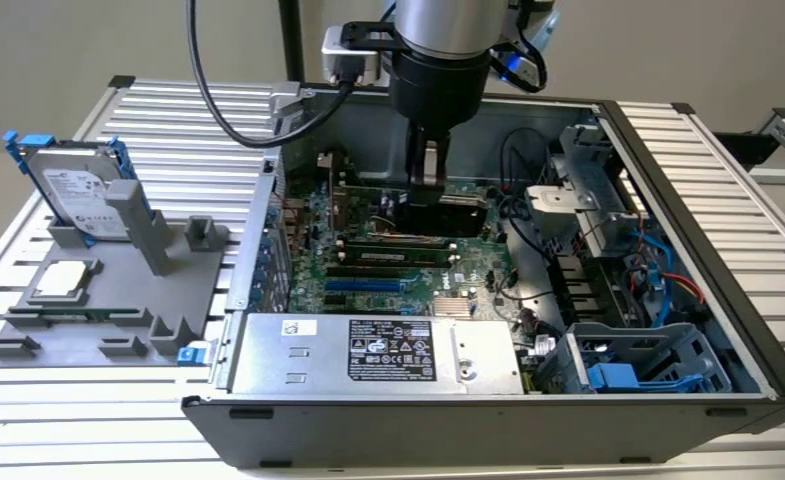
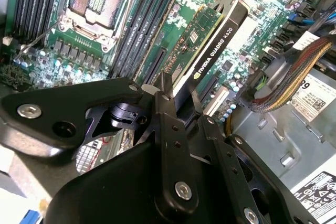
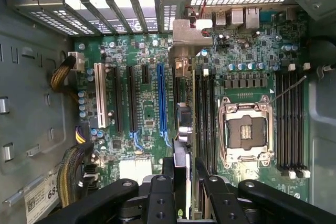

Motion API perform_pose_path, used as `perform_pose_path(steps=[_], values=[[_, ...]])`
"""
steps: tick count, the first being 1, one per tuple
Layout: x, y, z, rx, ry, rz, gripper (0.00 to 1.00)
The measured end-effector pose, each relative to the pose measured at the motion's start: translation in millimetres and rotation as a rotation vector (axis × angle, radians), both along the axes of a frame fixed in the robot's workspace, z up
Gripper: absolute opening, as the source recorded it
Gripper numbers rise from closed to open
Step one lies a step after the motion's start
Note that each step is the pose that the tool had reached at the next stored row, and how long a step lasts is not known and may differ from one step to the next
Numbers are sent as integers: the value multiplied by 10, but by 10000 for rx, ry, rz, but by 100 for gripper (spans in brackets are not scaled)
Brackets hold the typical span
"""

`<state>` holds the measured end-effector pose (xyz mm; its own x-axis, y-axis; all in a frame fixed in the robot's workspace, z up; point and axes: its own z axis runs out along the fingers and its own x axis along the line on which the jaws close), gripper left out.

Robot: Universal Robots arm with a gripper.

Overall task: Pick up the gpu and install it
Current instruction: 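Insert the gpu into the slot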

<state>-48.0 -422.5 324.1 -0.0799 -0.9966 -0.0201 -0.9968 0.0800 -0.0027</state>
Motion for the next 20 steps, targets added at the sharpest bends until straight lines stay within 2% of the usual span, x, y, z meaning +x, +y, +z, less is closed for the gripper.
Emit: perform_pose_path(steps=[20], values=[[0,0,-68,-24,1,0,0]])
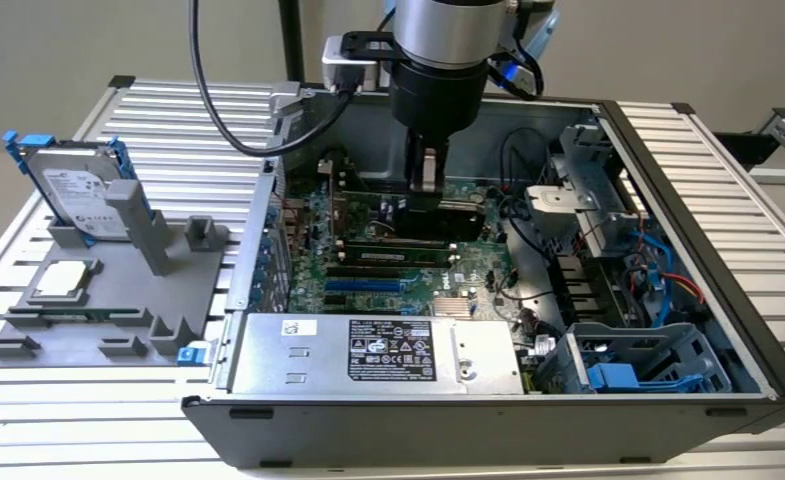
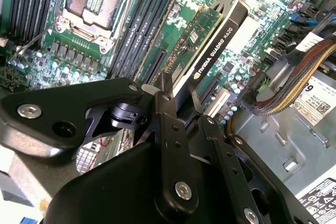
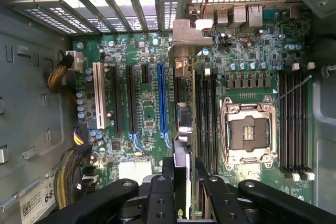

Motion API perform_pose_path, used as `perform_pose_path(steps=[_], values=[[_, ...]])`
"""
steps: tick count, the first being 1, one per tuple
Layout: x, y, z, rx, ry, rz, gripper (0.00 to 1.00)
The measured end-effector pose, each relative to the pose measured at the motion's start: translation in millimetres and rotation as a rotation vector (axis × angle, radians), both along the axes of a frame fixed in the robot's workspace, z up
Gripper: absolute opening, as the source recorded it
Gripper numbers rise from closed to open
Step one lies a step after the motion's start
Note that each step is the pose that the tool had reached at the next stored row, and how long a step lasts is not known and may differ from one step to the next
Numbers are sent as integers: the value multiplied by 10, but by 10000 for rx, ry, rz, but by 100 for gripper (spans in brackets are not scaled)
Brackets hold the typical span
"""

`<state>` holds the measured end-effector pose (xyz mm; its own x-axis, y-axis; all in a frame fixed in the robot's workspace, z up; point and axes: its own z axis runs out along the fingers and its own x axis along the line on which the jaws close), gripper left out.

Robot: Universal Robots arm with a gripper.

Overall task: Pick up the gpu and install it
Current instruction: 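Insert the gpu into the slot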

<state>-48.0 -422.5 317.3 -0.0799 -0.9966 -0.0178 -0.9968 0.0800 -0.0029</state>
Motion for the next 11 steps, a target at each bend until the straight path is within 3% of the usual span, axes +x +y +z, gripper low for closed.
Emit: perform_pose_path(steps=[11], values=[[0,0,-42,-6,0,0,0]])
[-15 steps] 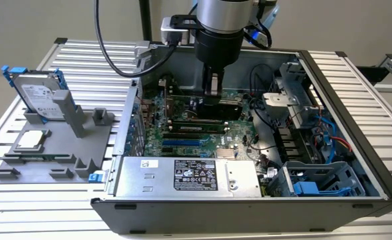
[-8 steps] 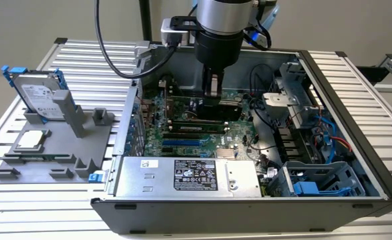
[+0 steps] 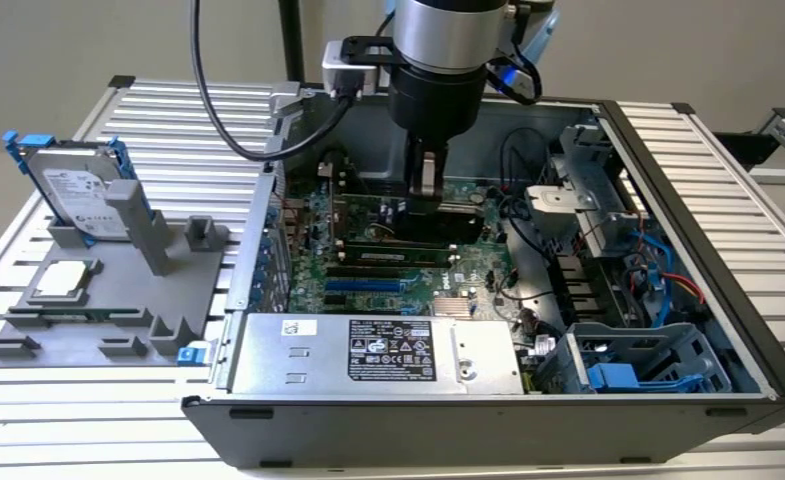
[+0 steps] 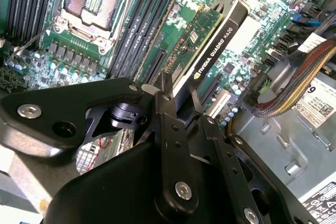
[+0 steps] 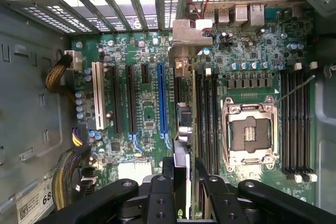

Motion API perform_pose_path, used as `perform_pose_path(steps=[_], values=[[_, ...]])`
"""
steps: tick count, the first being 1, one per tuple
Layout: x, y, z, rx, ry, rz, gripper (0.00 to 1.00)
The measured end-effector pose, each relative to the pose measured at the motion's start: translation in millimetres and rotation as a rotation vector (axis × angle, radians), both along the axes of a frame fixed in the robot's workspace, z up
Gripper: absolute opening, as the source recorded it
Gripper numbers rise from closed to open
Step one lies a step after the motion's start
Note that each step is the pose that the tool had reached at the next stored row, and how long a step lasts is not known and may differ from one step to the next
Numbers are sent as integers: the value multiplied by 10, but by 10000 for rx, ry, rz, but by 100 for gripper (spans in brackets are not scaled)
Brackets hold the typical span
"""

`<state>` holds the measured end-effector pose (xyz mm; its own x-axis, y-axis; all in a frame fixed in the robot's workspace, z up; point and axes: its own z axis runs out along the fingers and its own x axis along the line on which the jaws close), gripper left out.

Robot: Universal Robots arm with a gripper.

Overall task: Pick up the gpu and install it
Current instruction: 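Insert the gpu into the slot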

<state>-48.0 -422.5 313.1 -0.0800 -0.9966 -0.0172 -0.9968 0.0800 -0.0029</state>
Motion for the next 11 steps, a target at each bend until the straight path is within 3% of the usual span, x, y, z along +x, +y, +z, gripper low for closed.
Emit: perform_pose_path(steps=[11], values=[[0,0,-53,-1,-3,1,0]])
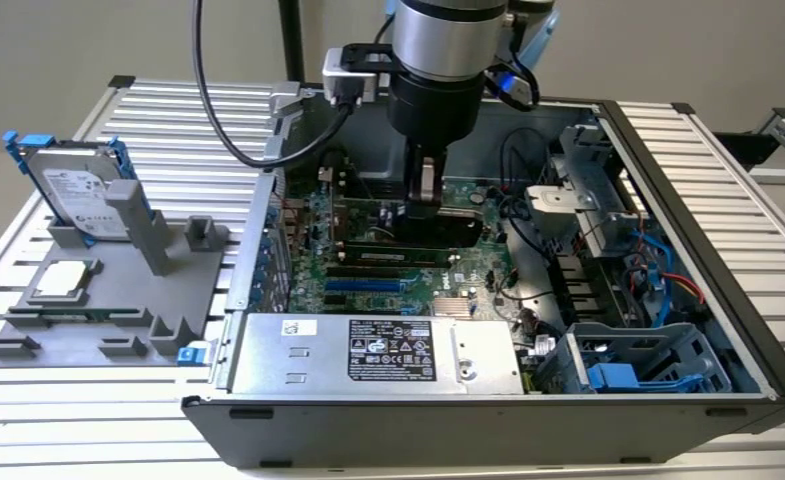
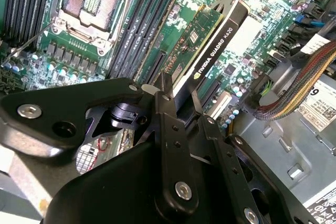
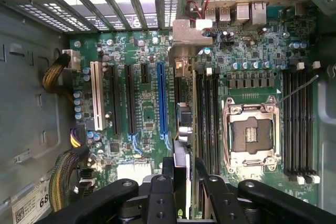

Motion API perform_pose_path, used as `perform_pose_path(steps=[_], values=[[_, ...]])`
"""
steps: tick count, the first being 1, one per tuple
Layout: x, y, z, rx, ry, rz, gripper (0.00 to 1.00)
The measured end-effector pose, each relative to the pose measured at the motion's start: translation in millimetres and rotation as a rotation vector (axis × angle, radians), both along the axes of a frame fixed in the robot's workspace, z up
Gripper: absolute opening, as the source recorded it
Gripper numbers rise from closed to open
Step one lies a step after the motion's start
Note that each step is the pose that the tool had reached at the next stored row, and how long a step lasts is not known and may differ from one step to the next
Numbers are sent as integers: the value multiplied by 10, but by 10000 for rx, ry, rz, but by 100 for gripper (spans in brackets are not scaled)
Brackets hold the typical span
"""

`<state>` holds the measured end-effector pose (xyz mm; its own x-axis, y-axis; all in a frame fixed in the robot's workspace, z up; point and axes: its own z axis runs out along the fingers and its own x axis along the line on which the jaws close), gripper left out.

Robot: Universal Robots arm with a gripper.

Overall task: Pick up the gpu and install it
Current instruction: 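Insert the gpu into the slot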

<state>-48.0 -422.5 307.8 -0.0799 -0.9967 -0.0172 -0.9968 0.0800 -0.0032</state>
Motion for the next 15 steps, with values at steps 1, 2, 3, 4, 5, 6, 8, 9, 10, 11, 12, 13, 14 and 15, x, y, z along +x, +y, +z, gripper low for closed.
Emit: perform_pose_path(steps=[1,2,3,4,5,6,8,9,10,11,12,13,14,15], values=[[0,0,-6,1,0,0,0],[0,0,-12,0,-1,0,0],[0,0,-18,1,-1,0,0],[0,0,-23,0,-1,0,0],[0,0,-28,0,-1,0,0],[0,0,-32,-1,0,0,0],[0,0,-34,-1,0,0,0],[0,0,-35,-1,0,-1,0],[0,0,-36,0,-1,0,0],[0,0,-36,0,-1,0,0],[0,1,-40,2,-2,0,0],[0,1,-47,6,-3,-1,0],[0,1,-54,2,-5,-1,0],[0,0,-58,-1,-14,-1,0]])
